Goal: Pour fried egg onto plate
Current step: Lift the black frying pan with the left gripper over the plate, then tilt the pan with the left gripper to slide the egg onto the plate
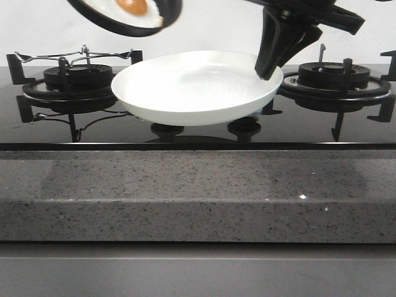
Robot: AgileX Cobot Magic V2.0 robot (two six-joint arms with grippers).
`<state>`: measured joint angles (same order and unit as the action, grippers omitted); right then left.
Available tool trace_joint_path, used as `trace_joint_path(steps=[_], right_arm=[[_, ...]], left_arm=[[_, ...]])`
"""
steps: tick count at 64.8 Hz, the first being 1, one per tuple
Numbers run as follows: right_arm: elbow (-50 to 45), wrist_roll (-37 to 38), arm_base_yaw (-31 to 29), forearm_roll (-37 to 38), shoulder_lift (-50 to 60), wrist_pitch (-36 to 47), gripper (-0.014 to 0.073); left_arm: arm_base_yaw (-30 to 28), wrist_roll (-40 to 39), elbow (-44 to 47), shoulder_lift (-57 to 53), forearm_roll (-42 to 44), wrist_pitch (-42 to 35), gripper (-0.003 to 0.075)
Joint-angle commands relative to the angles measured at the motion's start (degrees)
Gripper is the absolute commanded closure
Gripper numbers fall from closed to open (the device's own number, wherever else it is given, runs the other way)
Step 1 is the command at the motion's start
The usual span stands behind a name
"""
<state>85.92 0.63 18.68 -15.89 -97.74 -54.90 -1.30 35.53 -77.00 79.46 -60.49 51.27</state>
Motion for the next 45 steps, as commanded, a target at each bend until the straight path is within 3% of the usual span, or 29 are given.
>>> trace_joint_path(steps=[1,22,45], right_arm=[[1.4,0.0,0.0,-1.0,2.7,1.9,0.0661],[1.4,0.0,0.0,-1.0,2.7,1.9,0.0661],[1.4,0.0,0.0,-1.0,2.7,1.9,0.0661]], left_arm=[[4.0,0.0,-1.9,-3.7,-0.6,-6.0,0.0739],[16.4,0.8,-1.9,-8.7,15.7,-15.4,0.0739],[26.1,1.7,-1.9,-10.7,30.1,-20.5,0.0739]])
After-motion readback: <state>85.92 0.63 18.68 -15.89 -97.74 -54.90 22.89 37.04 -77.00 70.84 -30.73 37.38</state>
